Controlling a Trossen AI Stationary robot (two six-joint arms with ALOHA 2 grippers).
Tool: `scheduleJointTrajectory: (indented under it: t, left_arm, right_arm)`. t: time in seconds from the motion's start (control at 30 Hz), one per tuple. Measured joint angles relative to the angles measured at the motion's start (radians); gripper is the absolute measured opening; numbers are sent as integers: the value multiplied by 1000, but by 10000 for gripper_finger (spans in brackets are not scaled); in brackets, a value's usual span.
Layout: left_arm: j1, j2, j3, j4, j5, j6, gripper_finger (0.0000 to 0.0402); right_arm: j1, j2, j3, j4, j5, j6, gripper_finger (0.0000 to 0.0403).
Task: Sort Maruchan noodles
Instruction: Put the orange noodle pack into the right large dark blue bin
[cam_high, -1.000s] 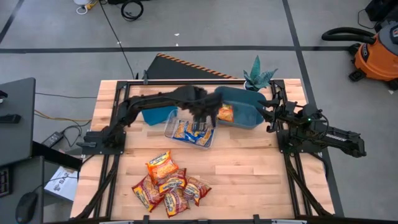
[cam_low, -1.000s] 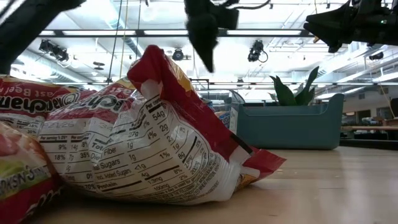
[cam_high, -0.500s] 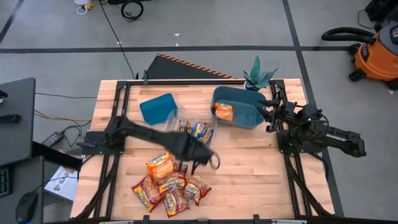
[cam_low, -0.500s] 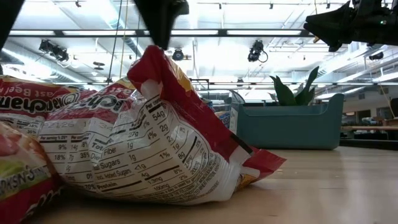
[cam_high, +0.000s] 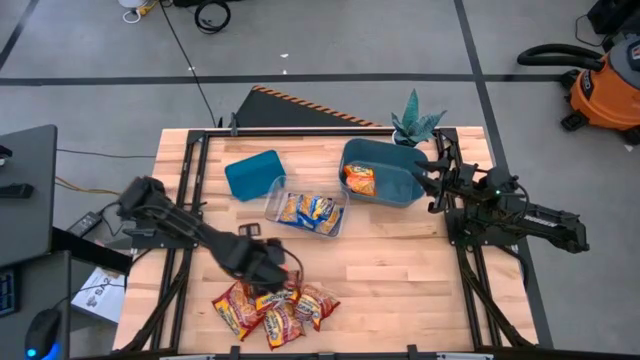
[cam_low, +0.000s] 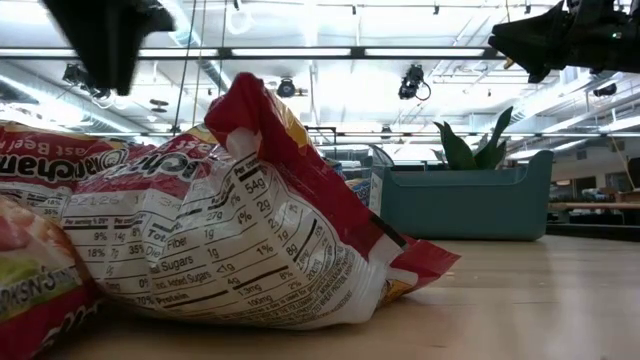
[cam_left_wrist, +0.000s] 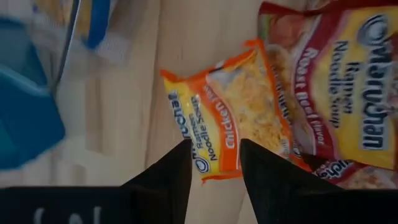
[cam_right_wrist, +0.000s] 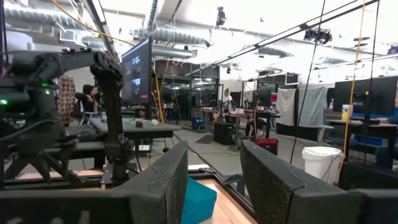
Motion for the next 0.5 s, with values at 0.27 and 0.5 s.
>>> scheduleJointTrajectory:
  t: [0.27,0.5]
  left_arm:
    - [56,-129,-312,274,-66,-211,141]
    - [180,-137,-451,398,-79,-316,141]
  right_arm:
    - [0,0,0,29,0,-2,153]
    - [0,0,0,32,0,-2,153]
